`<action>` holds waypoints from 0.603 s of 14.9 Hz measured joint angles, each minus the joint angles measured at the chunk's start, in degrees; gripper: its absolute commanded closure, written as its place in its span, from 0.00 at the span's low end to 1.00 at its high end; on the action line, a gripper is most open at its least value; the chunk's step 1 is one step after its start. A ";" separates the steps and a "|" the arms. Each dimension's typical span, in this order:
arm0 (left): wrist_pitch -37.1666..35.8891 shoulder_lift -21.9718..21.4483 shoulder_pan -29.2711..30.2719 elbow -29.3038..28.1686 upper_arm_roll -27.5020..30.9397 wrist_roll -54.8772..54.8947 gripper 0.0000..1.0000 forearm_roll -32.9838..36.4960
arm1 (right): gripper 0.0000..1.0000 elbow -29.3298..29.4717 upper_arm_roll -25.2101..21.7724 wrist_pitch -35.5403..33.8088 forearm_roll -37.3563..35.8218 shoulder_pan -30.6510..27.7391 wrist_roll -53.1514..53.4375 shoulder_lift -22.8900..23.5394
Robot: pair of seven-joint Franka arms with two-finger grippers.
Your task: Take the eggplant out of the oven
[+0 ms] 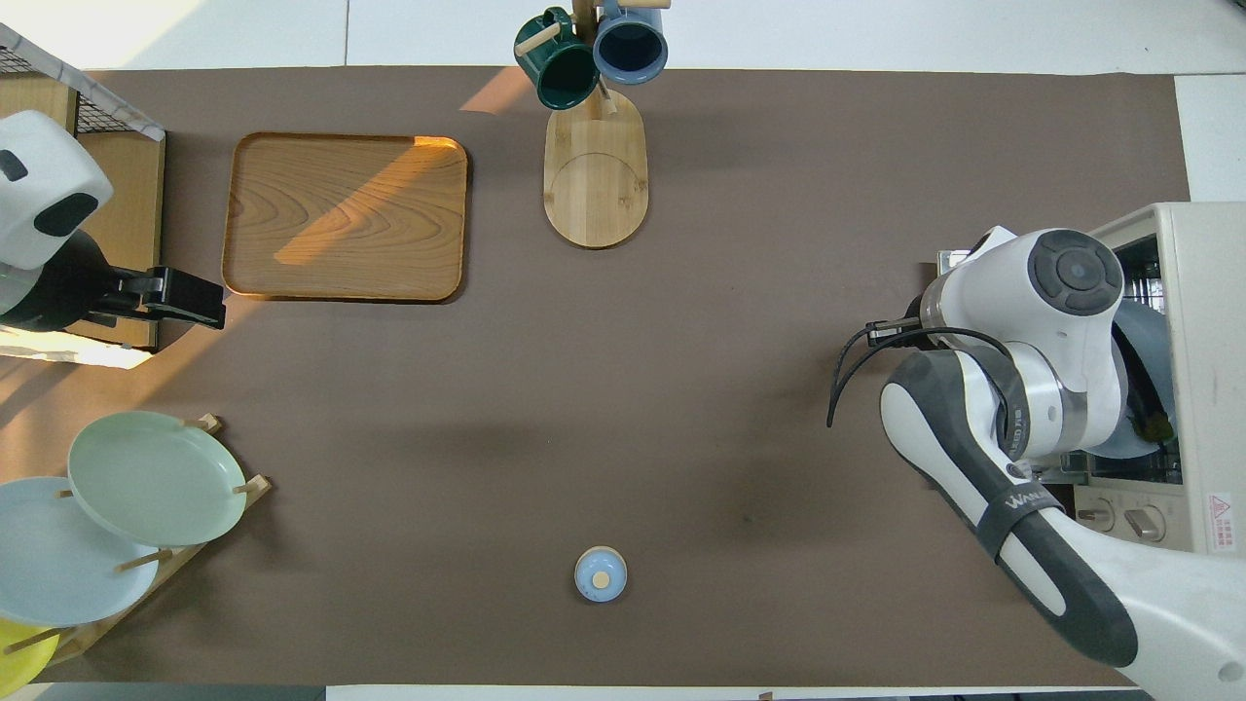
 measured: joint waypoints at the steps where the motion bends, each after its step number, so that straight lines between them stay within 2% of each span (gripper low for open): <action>1: 0.00 0.00 0.00 0.00 0.00 0.00 0.00 0.00 | 0.50 1.83 -0.01 -3.30 0.00 0.28 0.51 -0.26; 2: 0.00 0.00 0.00 0.00 0.00 0.00 0.00 0.00 | 0.34 3.64 -0.18 -6.39 -0.01 0.17 0.76 -0.69; 3: 0.00 0.00 0.00 0.00 0.00 0.00 0.00 0.00 | 0.31 5.03 -0.46 -9.02 -0.23 -0.20 0.77 -1.34; 7: 0.00 0.00 0.00 0.00 0.00 0.00 0.00 0.00 | 0.30 6.40 -0.99 -18.29 -5.66 -3.88 0.74 -5.50; 9: 0.00 0.00 0.00 0.00 0.00 0.00 0.00 0.00 | 0.30 5.68 -1.01 -19.83 -7.24 -5.36 0.72 -6.39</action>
